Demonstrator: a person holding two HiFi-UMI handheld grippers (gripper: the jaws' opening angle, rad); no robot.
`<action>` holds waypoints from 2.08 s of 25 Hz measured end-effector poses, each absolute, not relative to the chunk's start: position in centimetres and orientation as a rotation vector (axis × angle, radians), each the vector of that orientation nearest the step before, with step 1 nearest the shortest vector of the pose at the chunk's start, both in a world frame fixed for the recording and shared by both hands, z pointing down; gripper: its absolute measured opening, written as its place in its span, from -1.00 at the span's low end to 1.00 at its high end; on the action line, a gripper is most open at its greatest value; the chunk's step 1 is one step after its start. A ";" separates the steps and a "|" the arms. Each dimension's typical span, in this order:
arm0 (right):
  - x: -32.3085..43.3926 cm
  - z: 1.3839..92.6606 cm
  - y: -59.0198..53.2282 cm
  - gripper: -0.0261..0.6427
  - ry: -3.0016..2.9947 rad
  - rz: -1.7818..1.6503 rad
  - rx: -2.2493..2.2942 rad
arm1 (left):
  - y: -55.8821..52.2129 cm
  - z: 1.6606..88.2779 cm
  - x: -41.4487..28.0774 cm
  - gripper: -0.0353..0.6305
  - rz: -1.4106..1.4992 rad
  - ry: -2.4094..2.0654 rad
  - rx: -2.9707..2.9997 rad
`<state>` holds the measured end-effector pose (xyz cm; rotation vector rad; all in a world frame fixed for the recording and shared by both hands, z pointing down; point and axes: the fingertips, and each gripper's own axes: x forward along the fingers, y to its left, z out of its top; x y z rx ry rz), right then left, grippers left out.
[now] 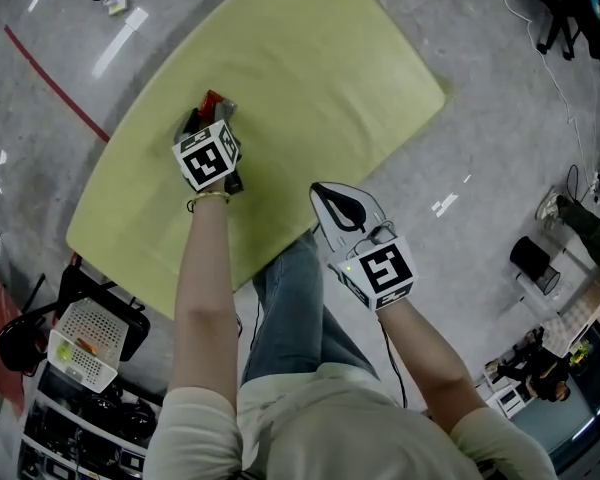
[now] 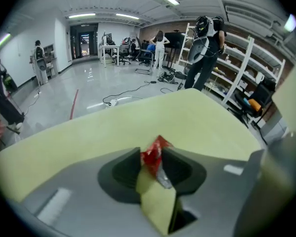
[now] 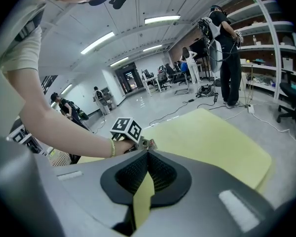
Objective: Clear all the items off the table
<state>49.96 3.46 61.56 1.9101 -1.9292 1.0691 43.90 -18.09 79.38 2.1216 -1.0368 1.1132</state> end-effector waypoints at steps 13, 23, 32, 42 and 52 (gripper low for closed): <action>49.7 59.7 4.2 -0.94 -1.934 1.034 1.940 | -17.5 76.3 42.9 -0.78 1.041 -1.071 2.151; 47.8 56.4 6.0 -0.94 -1.922 0.975 1.974 | -14.1 71.5 41.6 -0.81 0.976 -1.012 2.217; 44.7 53.0 8.0 -0.94 -1.922 0.922 1.978 | -11.0 67.6 39.5 -0.82 0.920 -0.984 2.235; 41.7 49.3 10.8 -0.94 -1.922 0.844 2.021 | -7.7 62.3 35.9 -0.83 0.896 -0.948 2.284; 37.9 46.3 13.9 -0.94 -1.907 0.781 2.074 | -3.5 56.3 32.2 -0.83 0.876 -0.841 2.389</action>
